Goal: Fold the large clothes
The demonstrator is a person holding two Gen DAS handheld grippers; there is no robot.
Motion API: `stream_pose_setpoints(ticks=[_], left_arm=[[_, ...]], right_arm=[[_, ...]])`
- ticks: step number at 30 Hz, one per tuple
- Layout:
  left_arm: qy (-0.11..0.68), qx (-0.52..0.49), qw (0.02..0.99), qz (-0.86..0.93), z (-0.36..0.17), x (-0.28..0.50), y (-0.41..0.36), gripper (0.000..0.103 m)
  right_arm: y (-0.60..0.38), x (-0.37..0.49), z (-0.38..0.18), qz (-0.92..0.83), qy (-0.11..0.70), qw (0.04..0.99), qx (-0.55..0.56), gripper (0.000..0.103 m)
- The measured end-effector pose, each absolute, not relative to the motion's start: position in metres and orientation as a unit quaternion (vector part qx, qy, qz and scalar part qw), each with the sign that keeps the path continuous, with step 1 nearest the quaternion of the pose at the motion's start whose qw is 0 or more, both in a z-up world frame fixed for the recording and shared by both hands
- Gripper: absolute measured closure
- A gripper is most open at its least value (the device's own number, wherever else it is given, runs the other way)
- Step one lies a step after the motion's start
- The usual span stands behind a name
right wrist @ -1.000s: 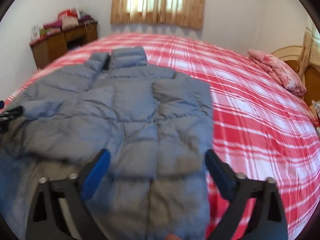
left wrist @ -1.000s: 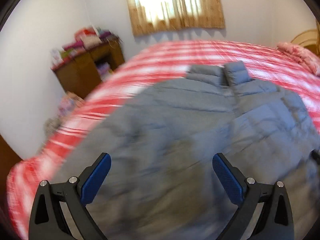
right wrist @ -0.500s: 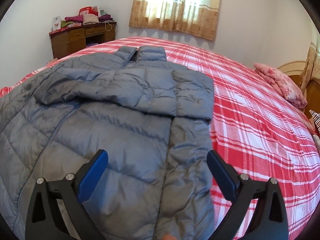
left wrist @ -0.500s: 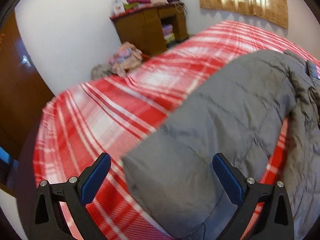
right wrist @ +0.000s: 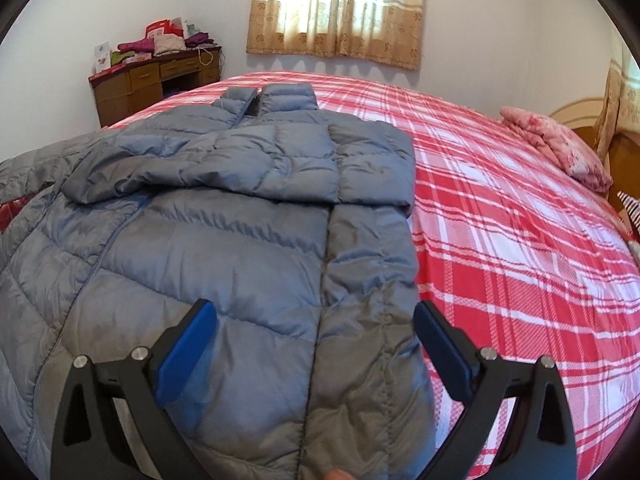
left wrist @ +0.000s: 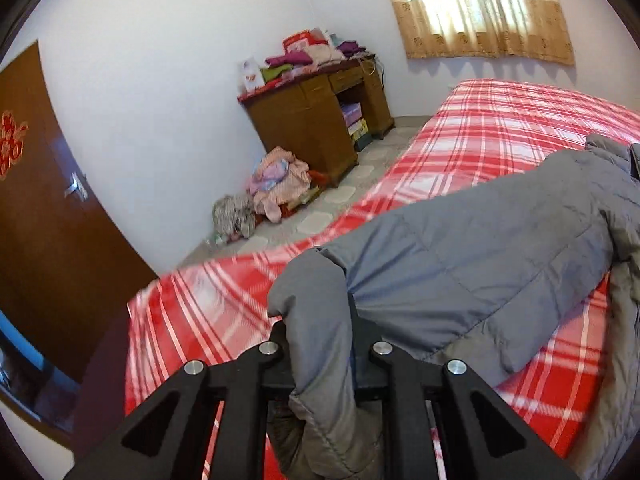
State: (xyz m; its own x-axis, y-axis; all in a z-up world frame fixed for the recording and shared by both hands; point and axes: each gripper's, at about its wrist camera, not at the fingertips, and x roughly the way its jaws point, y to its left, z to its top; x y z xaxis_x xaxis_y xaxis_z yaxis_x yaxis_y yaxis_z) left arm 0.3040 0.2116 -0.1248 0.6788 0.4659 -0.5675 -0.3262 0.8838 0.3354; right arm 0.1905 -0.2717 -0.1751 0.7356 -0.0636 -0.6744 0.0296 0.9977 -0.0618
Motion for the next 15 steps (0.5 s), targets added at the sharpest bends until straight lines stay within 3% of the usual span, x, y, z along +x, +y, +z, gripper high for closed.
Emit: stream_pose_setpoints(ticks=[6,15], left_arm=[[0.277,0.1,0.939,0.179,-0.07,0.301,0.172,0.089],[0.198,0.149,0.969,0.025,-0.013,0.291,0.006,0.09]], right_arm=[[-0.282,0.179,-0.152,-0.034,0.329,0.943,-0.017,0.003],[-0.323,0.171,-0.138,-0.064,0.319,0.945,0.026,0.003]])
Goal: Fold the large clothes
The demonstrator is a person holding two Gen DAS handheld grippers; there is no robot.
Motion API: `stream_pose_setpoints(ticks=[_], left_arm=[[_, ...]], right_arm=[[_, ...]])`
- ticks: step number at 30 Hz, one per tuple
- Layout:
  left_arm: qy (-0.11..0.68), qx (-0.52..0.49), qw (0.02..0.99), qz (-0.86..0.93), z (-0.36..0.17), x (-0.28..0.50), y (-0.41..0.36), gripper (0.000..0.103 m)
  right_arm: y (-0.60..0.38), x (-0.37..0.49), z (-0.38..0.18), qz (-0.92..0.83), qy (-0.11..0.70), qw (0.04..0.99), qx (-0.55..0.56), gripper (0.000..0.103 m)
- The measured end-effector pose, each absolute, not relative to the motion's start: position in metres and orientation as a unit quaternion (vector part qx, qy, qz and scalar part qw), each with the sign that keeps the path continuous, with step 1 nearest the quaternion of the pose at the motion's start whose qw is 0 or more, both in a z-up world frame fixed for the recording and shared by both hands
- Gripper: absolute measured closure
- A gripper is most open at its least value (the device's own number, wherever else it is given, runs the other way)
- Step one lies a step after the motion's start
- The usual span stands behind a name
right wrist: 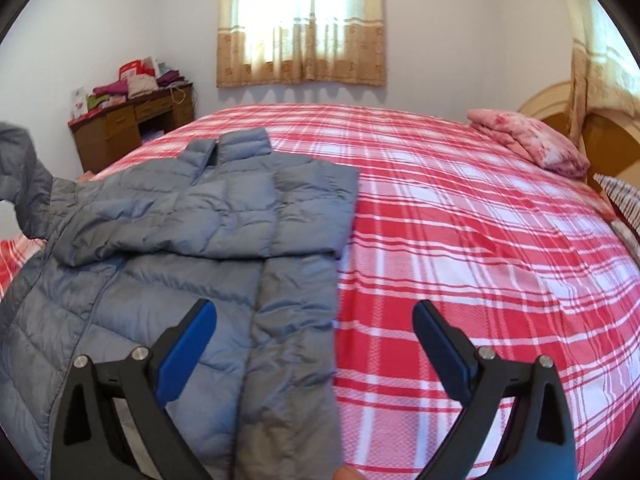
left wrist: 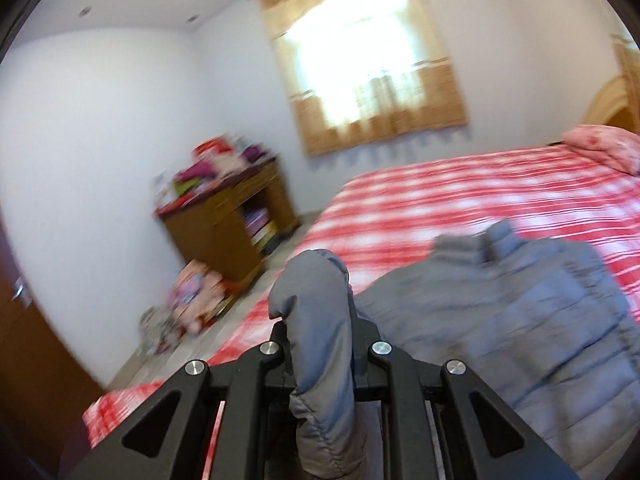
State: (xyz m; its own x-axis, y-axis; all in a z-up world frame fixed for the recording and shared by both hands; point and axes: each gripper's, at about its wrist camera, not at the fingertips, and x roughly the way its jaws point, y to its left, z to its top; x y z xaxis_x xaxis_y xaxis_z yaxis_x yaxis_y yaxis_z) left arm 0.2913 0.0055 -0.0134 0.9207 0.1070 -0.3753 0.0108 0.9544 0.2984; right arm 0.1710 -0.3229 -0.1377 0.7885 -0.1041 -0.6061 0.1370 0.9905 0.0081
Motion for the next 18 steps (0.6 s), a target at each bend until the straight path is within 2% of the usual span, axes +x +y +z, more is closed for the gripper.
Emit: stream_pose_setpoints(ticks=[7,10,12,14,16,18], left_arm=[[0.195,0.185,0.961,-0.071,-0.036,0.291,-0.123,0.089],[0.205,0.199,0.954,-0.095,-0.057,0.292,-0.163,0.085],[0.217,0.209,0.947,-0.113,-0.071,0.292,-0.189,0.074],[0.212,0.226,0.944,-0.109,-0.083,0.286,-0.209,0.03],[0.179,0.232,0.95,-0.108,-0.083,0.275,-0.218,0.017],[0.157,0.237,0.952,-0.112,-0.079,0.267,-0.223,0.009]], right_arm=[[-0.343,0.159,-0.147,-0.067,0.324,0.942,0.048,0.003],[-0.351,0.157,-0.151,-0.068,0.33,0.94,0.055,0.003],[-0.355,0.157,-0.154,-0.07,0.334,0.938,0.056,0.003],[-0.358,0.158,-0.156,-0.07,0.343,0.935,0.058,0.003],[-0.361,0.16,-0.158,-0.071,0.35,0.932,0.058,0.002],[-0.363,0.161,-0.156,-0.071,0.354,0.931,0.054,0.002]])
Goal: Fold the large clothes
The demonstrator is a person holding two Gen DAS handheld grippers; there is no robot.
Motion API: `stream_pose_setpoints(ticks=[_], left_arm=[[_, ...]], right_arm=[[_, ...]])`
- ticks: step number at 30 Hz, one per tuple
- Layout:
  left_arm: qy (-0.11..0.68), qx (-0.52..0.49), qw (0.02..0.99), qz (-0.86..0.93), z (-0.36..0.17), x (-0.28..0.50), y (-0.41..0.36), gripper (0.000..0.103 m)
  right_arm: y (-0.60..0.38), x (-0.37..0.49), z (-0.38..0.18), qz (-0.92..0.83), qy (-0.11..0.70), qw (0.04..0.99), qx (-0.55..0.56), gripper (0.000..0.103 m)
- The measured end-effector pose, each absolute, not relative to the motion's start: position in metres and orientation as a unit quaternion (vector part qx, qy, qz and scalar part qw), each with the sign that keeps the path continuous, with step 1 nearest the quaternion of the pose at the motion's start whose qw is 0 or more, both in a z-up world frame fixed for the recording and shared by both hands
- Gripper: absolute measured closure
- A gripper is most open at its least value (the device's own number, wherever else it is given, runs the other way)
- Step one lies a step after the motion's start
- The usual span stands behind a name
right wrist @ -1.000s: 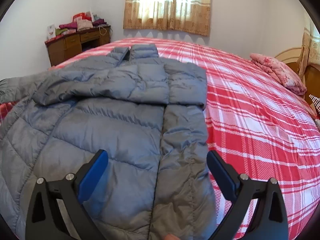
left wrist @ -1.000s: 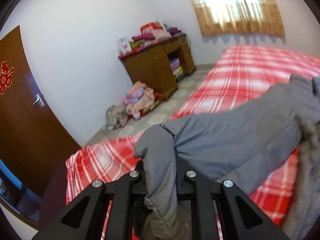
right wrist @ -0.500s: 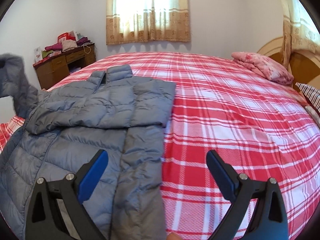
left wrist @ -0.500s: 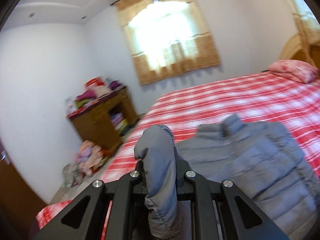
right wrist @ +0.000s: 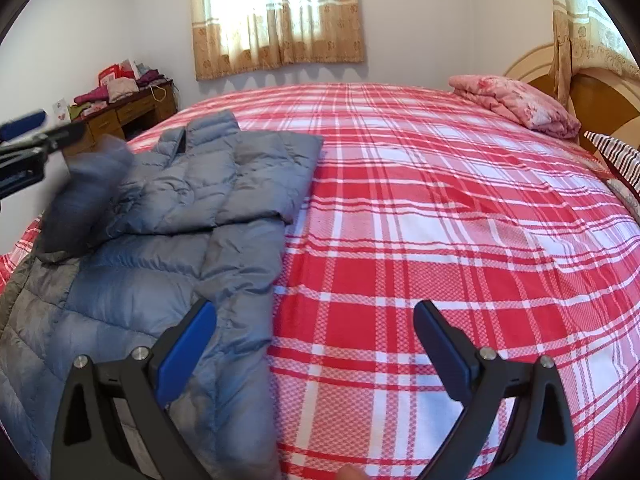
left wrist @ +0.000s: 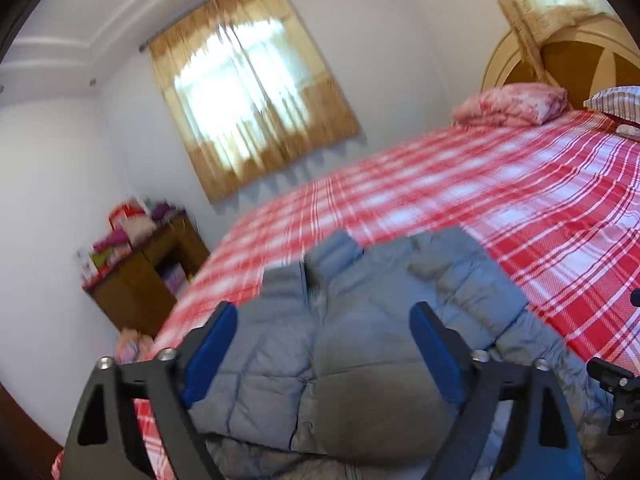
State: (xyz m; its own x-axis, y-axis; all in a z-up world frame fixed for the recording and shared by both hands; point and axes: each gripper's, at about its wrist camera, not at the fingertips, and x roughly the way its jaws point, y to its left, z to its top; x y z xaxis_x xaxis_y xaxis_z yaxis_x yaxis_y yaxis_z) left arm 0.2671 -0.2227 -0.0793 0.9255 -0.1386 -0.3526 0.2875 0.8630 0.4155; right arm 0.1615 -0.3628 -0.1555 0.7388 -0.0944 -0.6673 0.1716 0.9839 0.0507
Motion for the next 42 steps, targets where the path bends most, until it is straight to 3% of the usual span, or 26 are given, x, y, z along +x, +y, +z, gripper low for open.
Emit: stream_pose_setpoints(ticks=[7,12,17,21,23,24,28,35,36,38,39,41,42], left_arm=[[0.151,0.224,0.962,-0.035,-0.086,0.282,-0.144,0.006],[0.245,0.221,0.935,0.133,-0.134,0.333,-0.052,0.006],[0.333,0.173,0.902,0.215,-0.186,0.359,0.022,0.006],[0.359,0.121,0.897,0.227,-0.197,0.363,0.047,0.006],[0.368,0.116,0.893,0.23,-0.201,0.364,0.05,0.006],[0.374,0.114,0.892,0.226,-0.203,0.365,0.052,0.006],[0.372,0.109,0.895,0.221,-0.207,0.366,0.049,0.006],[0.374,0.116,0.893,0.22,-0.207,0.364,0.049,0.006],[0.377,0.115,0.893,0.217,-0.206,0.364,0.048,0.006],[0.388,0.11,0.895,0.192,-0.198,0.361,0.049,0.006],[0.387,0.11,0.896,0.188,-0.192,0.359,0.049,0.006],[0.369,0.099,0.908,0.171,-0.167,0.351,0.049,0.006],[0.357,0.093,0.915,0.165,-0.155,0.349,0.048,0.006]], right_arm=[[-0.356,0.176,-0.118,-0.029,0.349,0.934,0.064,0.002],[-0.33,0.211,-0.104,0.032,0.364,0.925,0.1,0.002],[-0.289,0.258,-0.131,0.074,0.419,0.898,0.115,0.004],[-0.268,0.281,-0.164,0.099,0.464,0.869,0.141,0.027],[-0.265,0.282,-0.17,0.111,0.46,0.866,0.16,0.052],[-0.264,0.282,-0.167,0.11,0.456,0.869,0.159,0.08],[-0.264,0.268,-0.145,0.07,0.422,0.898,0.104,0.087],[-0.281,0.263,-0.152,-0.018,0.426,0.904,0.03,0.085],[-0.283,0.263,-0.157,-0.02,0.432,0.901,0.031,0.079],[-0.288,0.262,-0.159,-0.021,0.438,0.898,0.031,0.055],[-0.29,0.258,-0.154,-0.026,0.43,0.902,0.029,0.027],[-0.301,0.246,-0.136,-0.03,0.4,0.915,0.043,0.027],[-0.304,0.244,-0.129,-0.042,0.396,0.916,0.043,0.036]])
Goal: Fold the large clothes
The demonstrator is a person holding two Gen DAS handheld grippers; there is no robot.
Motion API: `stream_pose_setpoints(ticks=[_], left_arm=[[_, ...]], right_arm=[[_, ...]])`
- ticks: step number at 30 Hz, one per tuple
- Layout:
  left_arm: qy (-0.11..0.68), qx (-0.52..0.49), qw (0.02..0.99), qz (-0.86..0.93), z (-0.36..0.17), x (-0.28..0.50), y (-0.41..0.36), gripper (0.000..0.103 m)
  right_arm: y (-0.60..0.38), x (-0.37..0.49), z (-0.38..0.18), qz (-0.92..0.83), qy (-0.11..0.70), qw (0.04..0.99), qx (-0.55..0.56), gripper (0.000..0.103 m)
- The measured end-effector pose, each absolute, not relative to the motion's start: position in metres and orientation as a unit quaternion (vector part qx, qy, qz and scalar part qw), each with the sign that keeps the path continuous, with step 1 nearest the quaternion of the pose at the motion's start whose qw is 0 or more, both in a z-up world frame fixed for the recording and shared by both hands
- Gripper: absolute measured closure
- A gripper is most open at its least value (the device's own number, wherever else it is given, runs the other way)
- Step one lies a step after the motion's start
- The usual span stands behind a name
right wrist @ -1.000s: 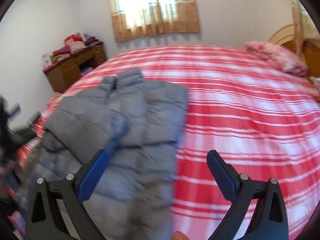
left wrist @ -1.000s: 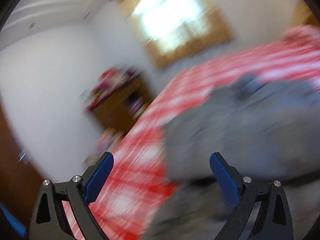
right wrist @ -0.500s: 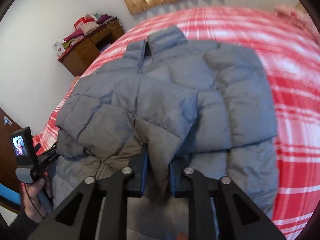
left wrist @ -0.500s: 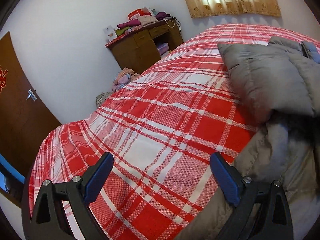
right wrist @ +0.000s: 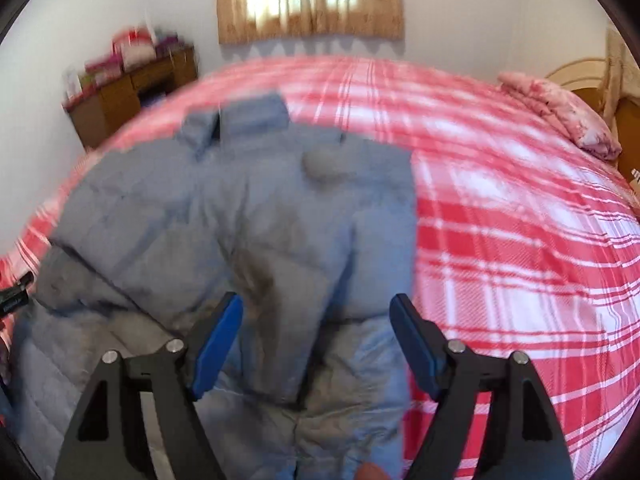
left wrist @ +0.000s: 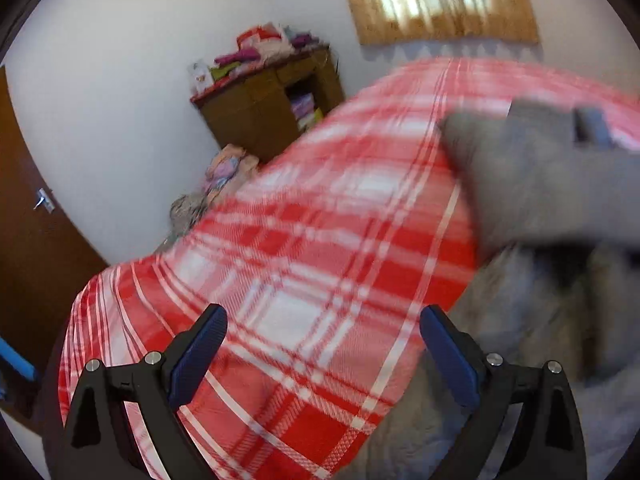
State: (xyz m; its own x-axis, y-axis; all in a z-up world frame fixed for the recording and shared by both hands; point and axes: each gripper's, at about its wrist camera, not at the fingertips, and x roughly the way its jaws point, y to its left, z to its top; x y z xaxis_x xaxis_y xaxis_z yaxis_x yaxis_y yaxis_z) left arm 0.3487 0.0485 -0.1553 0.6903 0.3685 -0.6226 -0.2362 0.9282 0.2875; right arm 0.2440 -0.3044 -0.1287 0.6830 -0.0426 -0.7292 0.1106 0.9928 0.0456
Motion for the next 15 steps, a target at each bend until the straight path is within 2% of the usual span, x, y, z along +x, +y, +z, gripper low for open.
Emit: stream_pose_setpoints(ticks=[3,4,9,13,15], left_arm=[[0.33,0.055,0.934,0.13,-0.115,0.354,0.035,0.006],[0.326,0.045,0.938,0.113,-0.106,0.359,0.025,0.006],[0.323,0.05,0.944,0.052,-0.101,0.394,-0.039,0.006],[0.323,0.109,0.939,0.052,-0.134,0.426,-0.082,0.006],[0.357,0.131,0.923,0.064,-0.167,0.444,-0.088,0.006]], right_arm=[[-0.31,0.241,-0.099,-0.058,0.361,0.928,0.067,0.058],[-0.308,0.242,-0.091,-0.055,0.353,0.931,0.073,0.061],[-0.279,0.276,-0.101,-0.01,0.365,0.926,0.093,0.063],[-0.264,0.294,-0.139,-0.006,0.391,0.915,0.094,0.065],[-0.264,0.294,-0.155,-0.011,0.4,0.911,0.096,0.065]])
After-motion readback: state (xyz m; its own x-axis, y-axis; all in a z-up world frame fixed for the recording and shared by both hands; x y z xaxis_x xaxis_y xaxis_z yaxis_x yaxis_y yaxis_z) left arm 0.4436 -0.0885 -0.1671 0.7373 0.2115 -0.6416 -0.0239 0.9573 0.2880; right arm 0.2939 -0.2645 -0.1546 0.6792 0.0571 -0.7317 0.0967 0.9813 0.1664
